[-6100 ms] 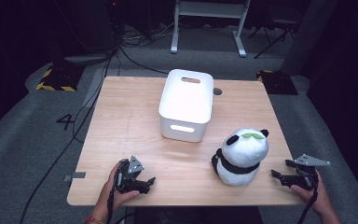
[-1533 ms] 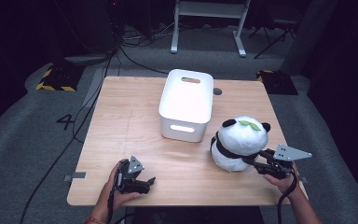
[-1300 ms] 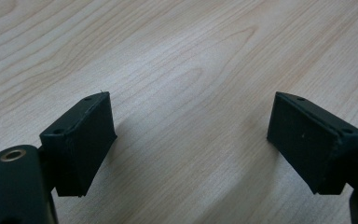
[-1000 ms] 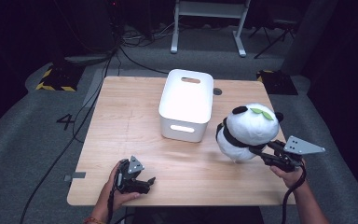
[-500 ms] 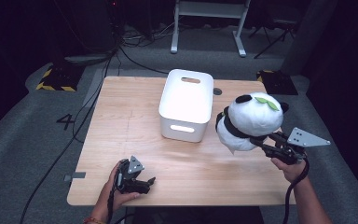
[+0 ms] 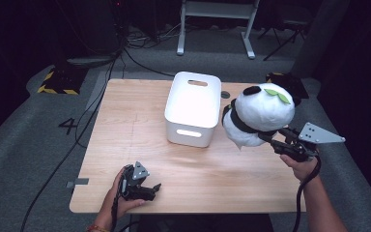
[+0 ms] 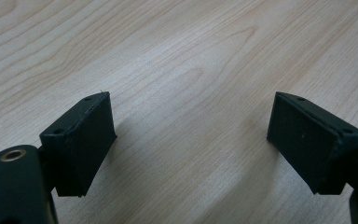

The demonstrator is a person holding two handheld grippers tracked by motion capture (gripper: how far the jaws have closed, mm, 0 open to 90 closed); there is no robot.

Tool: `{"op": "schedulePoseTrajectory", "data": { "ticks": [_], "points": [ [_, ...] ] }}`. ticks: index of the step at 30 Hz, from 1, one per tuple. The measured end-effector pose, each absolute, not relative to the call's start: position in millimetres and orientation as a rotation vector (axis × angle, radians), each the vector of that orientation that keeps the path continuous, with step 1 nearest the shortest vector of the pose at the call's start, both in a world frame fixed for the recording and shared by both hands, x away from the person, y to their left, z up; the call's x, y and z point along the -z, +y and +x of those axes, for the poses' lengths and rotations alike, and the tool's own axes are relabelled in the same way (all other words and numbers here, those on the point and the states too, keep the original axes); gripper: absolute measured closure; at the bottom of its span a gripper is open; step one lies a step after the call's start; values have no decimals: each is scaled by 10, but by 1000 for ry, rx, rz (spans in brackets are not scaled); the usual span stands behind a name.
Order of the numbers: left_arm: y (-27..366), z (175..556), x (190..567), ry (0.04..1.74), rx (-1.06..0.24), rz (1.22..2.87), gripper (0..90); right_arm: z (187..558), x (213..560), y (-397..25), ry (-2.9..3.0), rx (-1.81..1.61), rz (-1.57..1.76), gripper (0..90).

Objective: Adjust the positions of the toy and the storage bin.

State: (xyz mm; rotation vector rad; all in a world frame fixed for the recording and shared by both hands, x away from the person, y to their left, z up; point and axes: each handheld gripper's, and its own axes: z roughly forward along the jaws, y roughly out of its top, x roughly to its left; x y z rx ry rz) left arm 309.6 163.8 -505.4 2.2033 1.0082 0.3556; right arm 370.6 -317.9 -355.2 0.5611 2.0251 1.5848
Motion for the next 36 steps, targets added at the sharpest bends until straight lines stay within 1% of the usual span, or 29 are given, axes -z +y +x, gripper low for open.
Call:
{"op": "schedulePoseTrajectory", "data": {
  "ticks": [19,36],
  "points": [
    [1638,3096,5055,1008,-358,2203,150,3816,3237,-2866,2011,-1598,477,605],
    [1636,3096,5056,1009,-351,2202,149,3932,3113,-2557,2020,-1606,423,604]
  ]
}}
